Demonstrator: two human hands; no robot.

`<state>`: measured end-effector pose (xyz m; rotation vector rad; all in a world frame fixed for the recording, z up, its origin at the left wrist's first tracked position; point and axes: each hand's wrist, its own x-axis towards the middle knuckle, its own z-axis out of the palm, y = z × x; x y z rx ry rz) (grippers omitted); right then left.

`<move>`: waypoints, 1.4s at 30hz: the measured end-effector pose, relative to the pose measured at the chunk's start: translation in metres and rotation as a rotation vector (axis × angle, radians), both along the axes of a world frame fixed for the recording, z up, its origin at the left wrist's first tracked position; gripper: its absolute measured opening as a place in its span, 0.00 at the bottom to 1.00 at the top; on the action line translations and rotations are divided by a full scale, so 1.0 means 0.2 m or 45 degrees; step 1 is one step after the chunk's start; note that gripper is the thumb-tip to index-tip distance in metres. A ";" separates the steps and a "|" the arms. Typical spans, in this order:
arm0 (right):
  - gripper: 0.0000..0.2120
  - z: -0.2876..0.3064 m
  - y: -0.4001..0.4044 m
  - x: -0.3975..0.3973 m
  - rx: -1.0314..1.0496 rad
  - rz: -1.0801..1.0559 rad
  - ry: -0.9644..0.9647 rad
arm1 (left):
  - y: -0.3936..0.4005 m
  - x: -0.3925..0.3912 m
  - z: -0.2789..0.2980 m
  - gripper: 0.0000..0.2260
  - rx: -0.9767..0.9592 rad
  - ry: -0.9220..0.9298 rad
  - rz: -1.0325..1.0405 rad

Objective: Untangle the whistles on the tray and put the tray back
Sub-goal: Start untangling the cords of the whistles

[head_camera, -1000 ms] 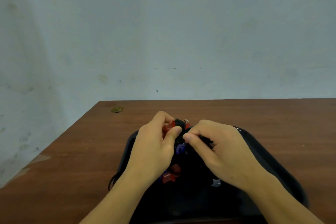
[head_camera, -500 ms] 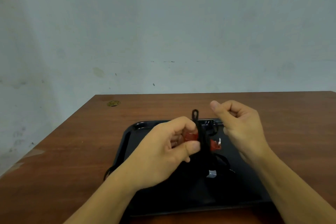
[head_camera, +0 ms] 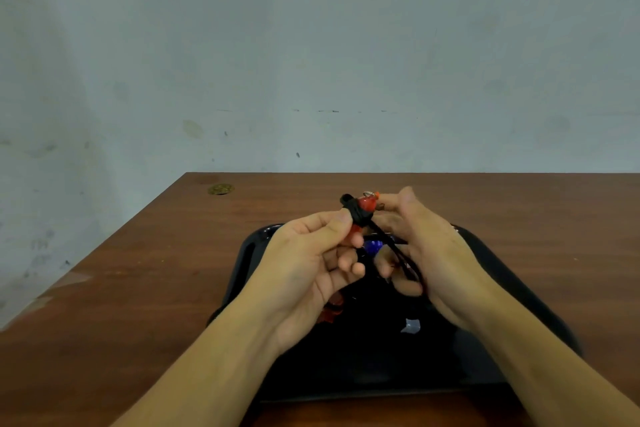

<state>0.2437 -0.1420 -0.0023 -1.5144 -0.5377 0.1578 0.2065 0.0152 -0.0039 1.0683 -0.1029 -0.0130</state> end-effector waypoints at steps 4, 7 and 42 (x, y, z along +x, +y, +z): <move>0.11 -0.03 0.00 0.02 -0.214 -0.151 -0.344 | 0.02 0.02 0.00 0.09 -0.119 0.065 0.061; 0.14 -0.04 0.00 0.03 -0.364 -0.256 -0.560 | 0.02 0.03 0.01 0.09 -0.161 0.065 0.151; 0.20 -0.03 -0.06 0.09 -0.002 -0.132 -0.164 | 0.06 0.00 -0.04 0.06 1.296 -0.706 0.155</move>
